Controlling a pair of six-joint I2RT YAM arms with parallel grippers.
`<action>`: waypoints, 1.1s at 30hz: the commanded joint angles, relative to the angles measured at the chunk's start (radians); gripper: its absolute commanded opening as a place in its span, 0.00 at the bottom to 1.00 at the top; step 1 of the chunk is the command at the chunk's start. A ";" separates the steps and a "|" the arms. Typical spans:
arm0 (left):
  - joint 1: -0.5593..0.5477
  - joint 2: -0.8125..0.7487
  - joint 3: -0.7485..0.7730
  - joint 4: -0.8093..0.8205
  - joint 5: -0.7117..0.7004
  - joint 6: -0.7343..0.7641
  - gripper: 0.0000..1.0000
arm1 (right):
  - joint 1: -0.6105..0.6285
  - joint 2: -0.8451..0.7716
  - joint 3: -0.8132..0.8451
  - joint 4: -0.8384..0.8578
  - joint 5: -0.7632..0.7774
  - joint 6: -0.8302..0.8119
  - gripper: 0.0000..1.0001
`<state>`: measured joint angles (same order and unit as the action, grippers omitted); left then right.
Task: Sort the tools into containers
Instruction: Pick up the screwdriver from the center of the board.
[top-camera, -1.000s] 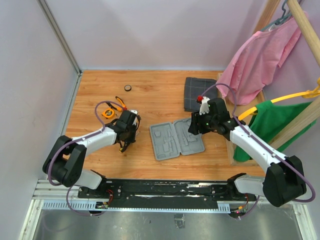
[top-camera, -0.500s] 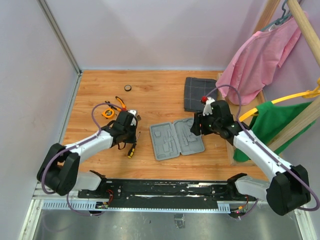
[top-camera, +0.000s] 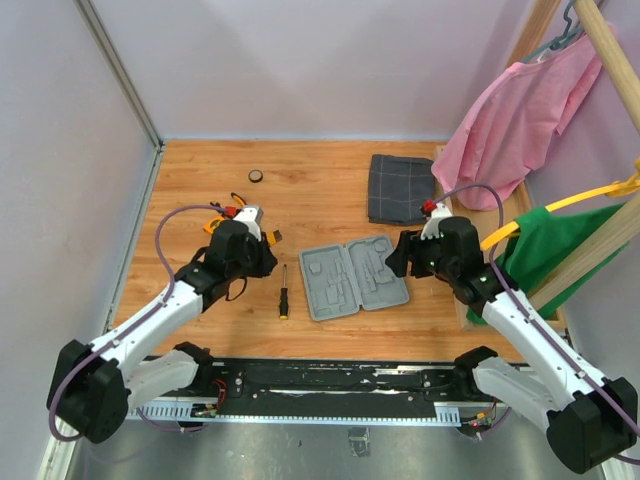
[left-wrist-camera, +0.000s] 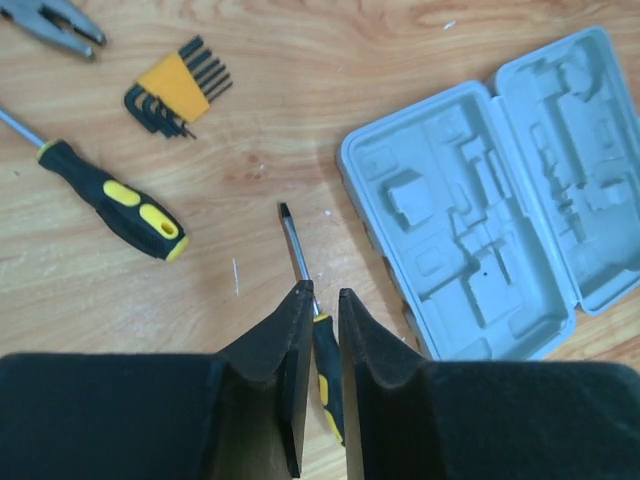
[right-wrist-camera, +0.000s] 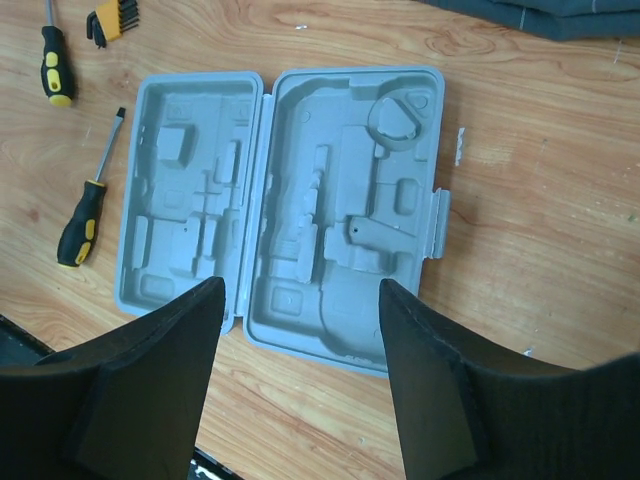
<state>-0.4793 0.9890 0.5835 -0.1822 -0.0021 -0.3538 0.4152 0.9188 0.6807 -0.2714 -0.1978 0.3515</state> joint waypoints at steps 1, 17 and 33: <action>-0.001 0.100 0.053 -0.098 0.016 -0.046 0.27 | -0.013 -0.014 -0.019 0.027 0.009 0.047 0.65; -0.146 0.250 0.025 -0.116 -0.116 -0.264 0.61 | -0.013 0.025 -0.052 0.038 -0.011 0.068 0.65; -0.186 0.417 0.079 -0.126 -0.195 -0.249 0.52 | -0.013 0.038 -0.064 0.037 -0.004 0.067 0.65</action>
<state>-0.6460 1.3624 0.6338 -0.3004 -0.1650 -0.6029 0.4152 0.9543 0.6247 -0.2398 -0.2020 0.4149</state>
